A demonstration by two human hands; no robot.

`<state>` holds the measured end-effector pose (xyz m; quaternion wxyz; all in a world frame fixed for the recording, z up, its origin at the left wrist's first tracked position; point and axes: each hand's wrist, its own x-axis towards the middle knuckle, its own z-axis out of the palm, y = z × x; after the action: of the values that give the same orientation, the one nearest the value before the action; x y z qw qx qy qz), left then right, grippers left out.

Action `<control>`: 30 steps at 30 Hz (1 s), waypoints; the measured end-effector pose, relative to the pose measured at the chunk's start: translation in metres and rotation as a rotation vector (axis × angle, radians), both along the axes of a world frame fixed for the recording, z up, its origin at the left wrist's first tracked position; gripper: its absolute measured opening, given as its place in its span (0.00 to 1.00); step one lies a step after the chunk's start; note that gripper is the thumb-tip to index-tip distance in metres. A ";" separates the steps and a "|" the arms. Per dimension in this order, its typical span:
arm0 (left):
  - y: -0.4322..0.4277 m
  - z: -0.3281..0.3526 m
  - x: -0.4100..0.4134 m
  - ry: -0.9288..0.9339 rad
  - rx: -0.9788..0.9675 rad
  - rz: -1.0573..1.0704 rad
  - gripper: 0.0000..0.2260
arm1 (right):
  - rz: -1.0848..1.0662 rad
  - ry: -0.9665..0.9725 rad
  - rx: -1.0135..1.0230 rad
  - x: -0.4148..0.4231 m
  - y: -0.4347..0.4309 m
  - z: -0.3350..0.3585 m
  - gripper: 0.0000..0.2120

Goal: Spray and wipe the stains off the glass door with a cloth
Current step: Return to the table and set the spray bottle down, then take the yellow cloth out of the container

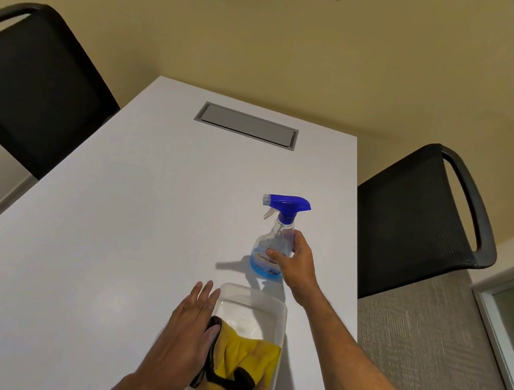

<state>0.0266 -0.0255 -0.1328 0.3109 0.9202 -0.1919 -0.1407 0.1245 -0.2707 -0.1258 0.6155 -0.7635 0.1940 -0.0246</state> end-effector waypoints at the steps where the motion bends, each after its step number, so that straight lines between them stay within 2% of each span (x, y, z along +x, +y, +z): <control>1: 0.000 -0.003 0.000 -0.001 -0.006 -0.011 0.27 | 0.001 -0.001 0.000 0.001 -0.001 -0.001 0.21; 8: 0.005 -0.017 -0.004 -0.020 -0.023 -0.094 0.28 | 0.027 -0.024 -0.028 0.003 -0.005 -0.002 0.21; 12: 0.012 -0.023 -0.006 -0.026 -0.012 -0.132 0.35 | 0.030 -0.006 -0.071 -0.001 -0.005 -0.006 0.24; 15: 0.014 -0.026 -0.008 -0.038 0.015 -0.144 0.42 | 0.054 0.043 -0.116 -0.007 -0.007 -0.003 0.32; 17: 0.014 -0.028 -0.011 -0.042 0.033 -0.140 0.46 | -0.018 0.090 -0.164 -0.017 -0.007 0.004 0.35; 20: 0.014 -0.031 -0.016 -0.046 0.060 -0.135 0.50 | -0.265 0.022 -0.236 -0.052 0.006 0.017 0.28; 22: 0.015 -0.033 -0.020 -0.045 0.069 -0.131 0.52 | -0.320 -0.042 -0.268 -0.083 0.020 0.022 0.19; 25: 0.016 -0.036 -0.021 -0.048 0.095 -0.139 0.54 | -0.144 0.035 -0.336 -0.119 0.039 0.019 0.14; 30: 0.017 -0.039 -0.021 -0.059 0.104 -0.143 0.54 | 0.241 0.244 -0.574 -0.140 0.053 0.005 0.22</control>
<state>0.0052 -0.0085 -0.1721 0.2461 0.9227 -0.2587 -0.1452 -0.0154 -0.2174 -0.1210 0.3460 -0.9205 0.1598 0.0865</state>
